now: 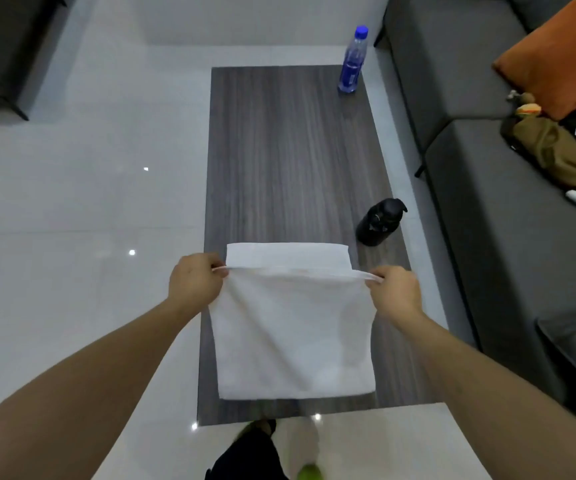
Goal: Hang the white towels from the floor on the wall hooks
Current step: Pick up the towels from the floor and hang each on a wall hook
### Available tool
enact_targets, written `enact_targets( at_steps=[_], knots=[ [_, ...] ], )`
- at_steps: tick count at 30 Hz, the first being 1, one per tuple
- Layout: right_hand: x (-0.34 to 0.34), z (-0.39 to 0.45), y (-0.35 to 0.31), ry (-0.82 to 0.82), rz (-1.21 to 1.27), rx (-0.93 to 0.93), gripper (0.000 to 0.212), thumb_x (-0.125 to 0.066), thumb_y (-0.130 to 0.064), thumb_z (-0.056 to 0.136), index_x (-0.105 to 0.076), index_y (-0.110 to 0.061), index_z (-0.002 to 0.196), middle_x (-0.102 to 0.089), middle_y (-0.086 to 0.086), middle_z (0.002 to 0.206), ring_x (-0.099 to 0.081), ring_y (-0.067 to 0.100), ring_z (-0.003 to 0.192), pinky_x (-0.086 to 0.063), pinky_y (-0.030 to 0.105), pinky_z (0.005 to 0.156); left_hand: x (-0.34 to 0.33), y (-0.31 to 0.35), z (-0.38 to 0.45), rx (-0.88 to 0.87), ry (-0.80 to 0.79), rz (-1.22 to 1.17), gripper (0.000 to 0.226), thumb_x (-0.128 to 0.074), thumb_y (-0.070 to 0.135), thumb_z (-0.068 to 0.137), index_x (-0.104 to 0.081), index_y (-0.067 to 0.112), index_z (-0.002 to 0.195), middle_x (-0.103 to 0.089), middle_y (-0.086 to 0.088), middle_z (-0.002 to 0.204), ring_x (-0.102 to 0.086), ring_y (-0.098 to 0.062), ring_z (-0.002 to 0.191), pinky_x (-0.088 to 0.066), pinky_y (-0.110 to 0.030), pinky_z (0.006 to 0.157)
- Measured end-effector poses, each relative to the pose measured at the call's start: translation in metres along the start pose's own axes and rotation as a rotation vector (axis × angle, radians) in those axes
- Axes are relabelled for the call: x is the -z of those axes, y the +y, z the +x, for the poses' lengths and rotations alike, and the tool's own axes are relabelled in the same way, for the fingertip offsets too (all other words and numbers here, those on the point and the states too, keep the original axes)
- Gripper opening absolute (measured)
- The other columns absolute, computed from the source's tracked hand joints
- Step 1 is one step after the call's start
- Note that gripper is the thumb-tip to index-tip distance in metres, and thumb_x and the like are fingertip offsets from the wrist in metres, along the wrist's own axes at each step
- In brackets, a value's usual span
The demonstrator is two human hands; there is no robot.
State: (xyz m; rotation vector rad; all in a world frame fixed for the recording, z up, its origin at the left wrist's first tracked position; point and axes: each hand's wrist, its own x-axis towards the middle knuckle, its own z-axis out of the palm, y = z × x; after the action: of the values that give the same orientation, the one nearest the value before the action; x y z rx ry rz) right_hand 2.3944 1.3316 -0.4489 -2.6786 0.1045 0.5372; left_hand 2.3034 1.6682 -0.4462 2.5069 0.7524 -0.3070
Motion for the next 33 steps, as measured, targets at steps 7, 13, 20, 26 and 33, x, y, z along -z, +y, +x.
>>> enact_targets(
  at_steps=[7, 13, 20, 26, 33],
  knots=[
    [-0.045, 0.064, -0.006, 0.072, 0.068, -0.168, 0.043, -0.061, -0.027, 0.091, -0.055, -0.02, 0.133, -0.068, 0.013, 0.108, -0.062, 0.035, 0.098, -0.05, 0.034, 0.075, -0.044, -0.009, 0.075, 0.099, -0.01, -0.059, 0.043, -0.064, 0.025, 0.091, -0.056, 0.012, 0.132, -0.059, -0.014, 0.125, -0.059, -0.035, 0.109, -0.045, -0.037, 0.085],
    [-0.129, 0.024, 0.068, -0.288, 0.086, -0.441, 0.04, -0.068, -0.033, 0.088, -0.062, -0.011, 0.122, -0.069, 0.011, 0.116, -0.064, 0.031, 0.104, -0.049, 0.032, 0.081, -0.131, -0.078, 0.017, 0.356, -0.424, -0.067, 0.048, -0.068, 0.03, 0.089, -0.056, 0.007, 0.129, -0.063, -0.016, 0.125, -0.06, -0.032, 0.109, -0.047, -0.034, 0.086],
    [-0.172, -0.021, 0.127, -0.295, 0.367, -0.593, 0.034, -0.074, -0.03, 0.084, -0.063, -0.016, 0.113, -0.067, 0.002, 0.104, -0.062, 0.017, 0.085, -0.052, 0.031, 0.067, -0.189, -0.119, -0.051, 0.674, -0.53, -0.341, 0.033, -0.071, 0.031, 0.088, -0.062, 0.013, 0.114, -0.065, -0.009, 0.112, -0.065, -0.029, 0.098, -0.056, -0.046, 0.089],
    [-0.16, -0.04, 0.135, -0.322, 0.773, -0.679, 0.017, -0.073, -0.018, 0.088, -0.066, -0.004, 0.094, -0.069, 0.017, 0.1, -0.064, 0.027, 0.079, -0.059, 0.041, 0.074, -0.182, -0.106, -0.083, 0.826, -0.364, -0.537, 0.023, -0.067, 0.022, 0.089, -0.063, 0.005, 0.104, -0.068, -0.017, 0.097, -0.07, -0.029, 0.073, -0.058, -0.034, 0.057],
    [-0.08, -0.089, 0.131, -0.322, 1.047, -0.648, 0.02, -0.063, 0.002, 0.083, -0.062, 0.007, 0.103, -0.069, 0.023, 0.098, -0.07, 0.034, 0.087, -0.061, 0.036, 0.067, -0.111, -0.059, -0.139, 0.804, -0.164, -1.06, 0.021, -0.056, 0.0, 0.087, -0.059, -0.009, 0.105, -0.07, -0.024, 0.093, -0.073, -0.033, 0.071, -0.062, -0.035, 0.06]
  ],
)
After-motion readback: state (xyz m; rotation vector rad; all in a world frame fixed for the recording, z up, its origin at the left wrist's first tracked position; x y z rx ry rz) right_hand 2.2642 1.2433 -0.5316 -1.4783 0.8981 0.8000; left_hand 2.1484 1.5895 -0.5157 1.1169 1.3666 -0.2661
